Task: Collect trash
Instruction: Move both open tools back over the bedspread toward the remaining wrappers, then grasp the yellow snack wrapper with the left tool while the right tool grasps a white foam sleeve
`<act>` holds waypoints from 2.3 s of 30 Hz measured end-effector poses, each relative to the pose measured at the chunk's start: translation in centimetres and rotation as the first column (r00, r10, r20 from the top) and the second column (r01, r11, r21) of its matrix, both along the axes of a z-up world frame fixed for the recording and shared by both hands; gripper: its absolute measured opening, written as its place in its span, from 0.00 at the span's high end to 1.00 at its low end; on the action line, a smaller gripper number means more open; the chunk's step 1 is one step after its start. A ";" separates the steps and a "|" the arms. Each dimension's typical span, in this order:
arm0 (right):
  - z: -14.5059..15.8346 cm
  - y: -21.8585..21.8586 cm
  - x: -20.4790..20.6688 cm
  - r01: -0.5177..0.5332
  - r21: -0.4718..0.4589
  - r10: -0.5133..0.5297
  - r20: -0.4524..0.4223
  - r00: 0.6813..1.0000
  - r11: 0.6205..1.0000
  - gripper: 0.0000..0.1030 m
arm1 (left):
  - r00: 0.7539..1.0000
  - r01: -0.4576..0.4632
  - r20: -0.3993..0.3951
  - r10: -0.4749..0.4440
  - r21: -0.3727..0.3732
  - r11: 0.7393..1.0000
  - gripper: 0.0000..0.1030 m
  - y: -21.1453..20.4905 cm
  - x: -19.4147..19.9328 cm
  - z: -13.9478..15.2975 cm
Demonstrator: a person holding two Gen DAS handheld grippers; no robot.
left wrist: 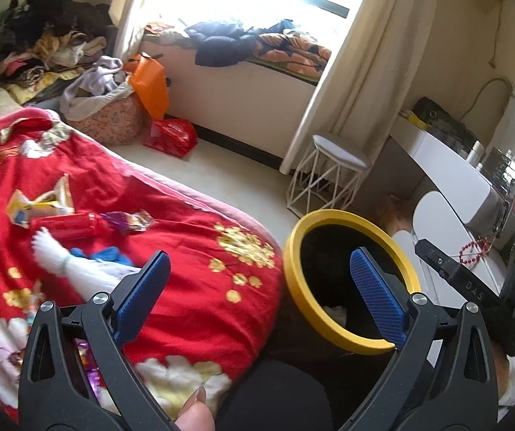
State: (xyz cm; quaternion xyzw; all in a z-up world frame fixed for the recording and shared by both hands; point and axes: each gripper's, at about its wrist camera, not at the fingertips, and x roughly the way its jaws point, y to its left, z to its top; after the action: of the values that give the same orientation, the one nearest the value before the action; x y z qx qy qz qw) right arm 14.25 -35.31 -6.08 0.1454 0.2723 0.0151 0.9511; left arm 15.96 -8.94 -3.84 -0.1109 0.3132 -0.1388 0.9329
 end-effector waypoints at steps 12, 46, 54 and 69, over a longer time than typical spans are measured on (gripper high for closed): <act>1.5 3.3 -0.9 -0.081 -0.028 0.082 0.051 0.995 0.996 0.24 | 0.993 -0.105 0.044 0.105 -0.012 0.994 0.10 4.2 -1.1 1.5; -0.8 21.5 0.6 -0.540 -0.105 0.532 -0.092 0.842 0.835 0.20 | 0.897 -0.442 -0.045 0.440 -0.039 0.896 0.10 21.1 -2.6 -2.1; -2.3 24.6 1.9 -0.583 -0.129 0.567 -0.140 0.812 0.802 0.20 | 0.878 -0.474 -0.098 0.468 -0.059 0.878 0.11 24.0 -1.9 -4.6; -5.3 27.3 5.5 -0.623 -0.096 0.592 -0.228 0.773 0.776 0.43 | 0.899 -0.409 -0.230 0.372 -0.136 0.902 0.49 25.9 5.3 -8.0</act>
State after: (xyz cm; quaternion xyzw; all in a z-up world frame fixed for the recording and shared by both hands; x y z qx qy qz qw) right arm 19.79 -8.03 -11.33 -0.0296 0.3922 0.2863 0.8737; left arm 21.26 16.96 -11.82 -0.2693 0.3618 0.0357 0.8918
